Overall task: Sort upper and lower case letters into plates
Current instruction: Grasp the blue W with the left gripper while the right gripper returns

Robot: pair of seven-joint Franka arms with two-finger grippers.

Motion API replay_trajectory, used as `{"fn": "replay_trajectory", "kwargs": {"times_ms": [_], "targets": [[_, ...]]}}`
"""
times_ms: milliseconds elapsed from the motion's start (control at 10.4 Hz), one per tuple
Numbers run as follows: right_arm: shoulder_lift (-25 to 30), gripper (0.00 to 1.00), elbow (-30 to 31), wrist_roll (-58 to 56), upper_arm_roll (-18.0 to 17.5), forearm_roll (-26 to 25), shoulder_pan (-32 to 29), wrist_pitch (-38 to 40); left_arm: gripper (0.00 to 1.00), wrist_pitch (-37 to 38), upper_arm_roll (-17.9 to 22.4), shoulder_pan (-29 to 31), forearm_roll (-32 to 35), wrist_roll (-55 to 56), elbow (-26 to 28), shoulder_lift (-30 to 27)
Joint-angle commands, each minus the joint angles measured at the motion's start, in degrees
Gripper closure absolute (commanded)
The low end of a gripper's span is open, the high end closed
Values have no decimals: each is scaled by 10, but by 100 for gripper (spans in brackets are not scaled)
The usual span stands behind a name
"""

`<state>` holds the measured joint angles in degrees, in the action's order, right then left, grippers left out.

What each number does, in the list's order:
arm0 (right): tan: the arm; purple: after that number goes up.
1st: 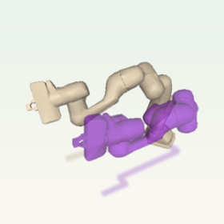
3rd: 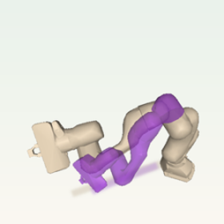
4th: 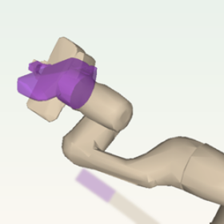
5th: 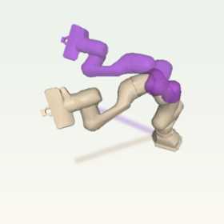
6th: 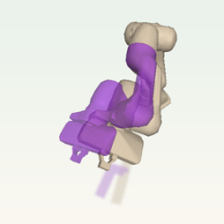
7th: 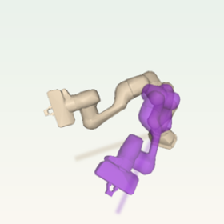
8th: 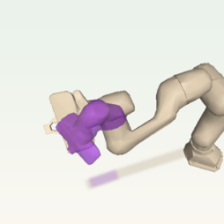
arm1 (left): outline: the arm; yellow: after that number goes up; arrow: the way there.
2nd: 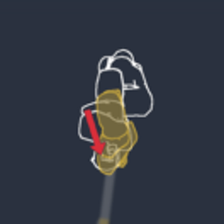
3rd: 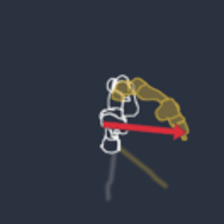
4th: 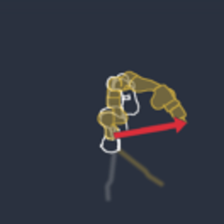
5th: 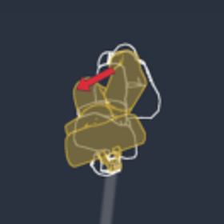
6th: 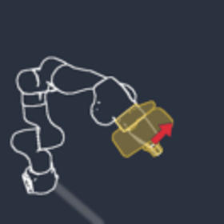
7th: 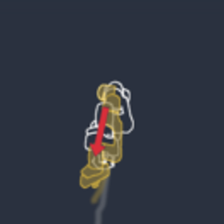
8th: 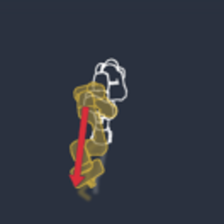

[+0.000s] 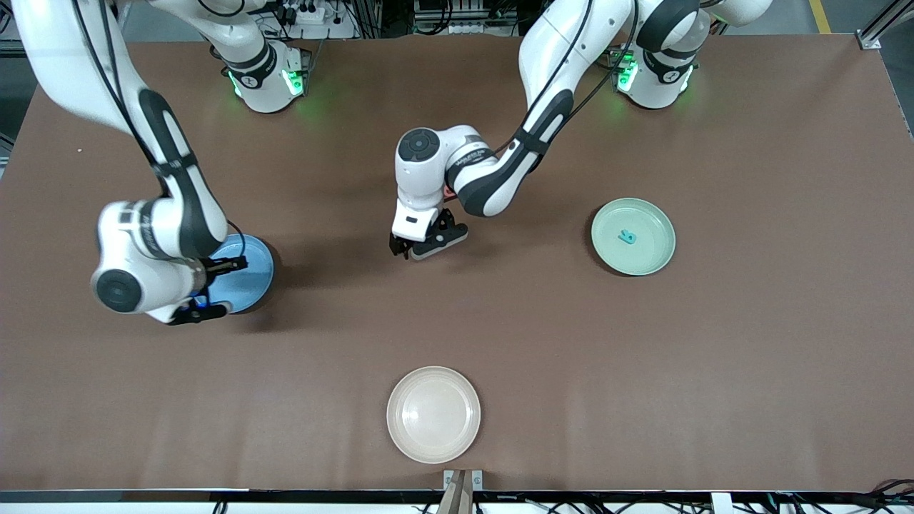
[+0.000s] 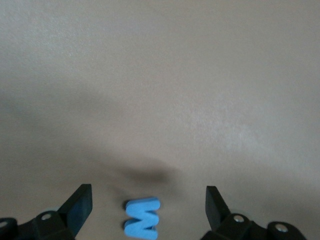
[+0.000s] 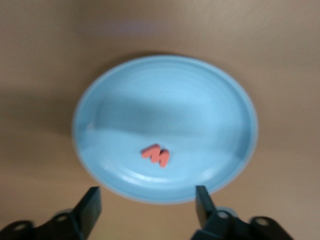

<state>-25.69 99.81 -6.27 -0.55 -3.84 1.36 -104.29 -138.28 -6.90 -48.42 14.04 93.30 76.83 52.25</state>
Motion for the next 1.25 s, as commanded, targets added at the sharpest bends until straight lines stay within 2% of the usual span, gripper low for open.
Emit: {"fn": "replay_trajectory", "kwargs": {"times_ms": [0,289,578,675,771,868,964,1060,1157], "targets": [[110,0,14,-1,4,6,4,21,0,-8,5,-7,-7,21,-21,21],[168,0,14,3,-1,14,6,34,0,-17,5,-14,-7,21,-25,33],[199,0,13,13,-7,81,6,51,0,-17,5,-26,-6,5,-26,49],[201,0,11,20,-7,86,6,60,14,-13,5,-29,-7,5,-25,50],[202,0,9,30,-7,87,6,67,33,-2,5,-33,-7,5,-25,50],[202,0,8,44,-8,89,6,67,44,5,5,-33,-7,4,-25,49],[201,0,8,46,-8,104,7,66,53,6,5,-33,-7,4,-25,49],[201,0,8,48,-8,117,7,67,55,6,5,-32,-8,2,-25,49],[201,0,8,50,-8,119,7,67,64,6,5,-32,-8,2,-25,49]]}}
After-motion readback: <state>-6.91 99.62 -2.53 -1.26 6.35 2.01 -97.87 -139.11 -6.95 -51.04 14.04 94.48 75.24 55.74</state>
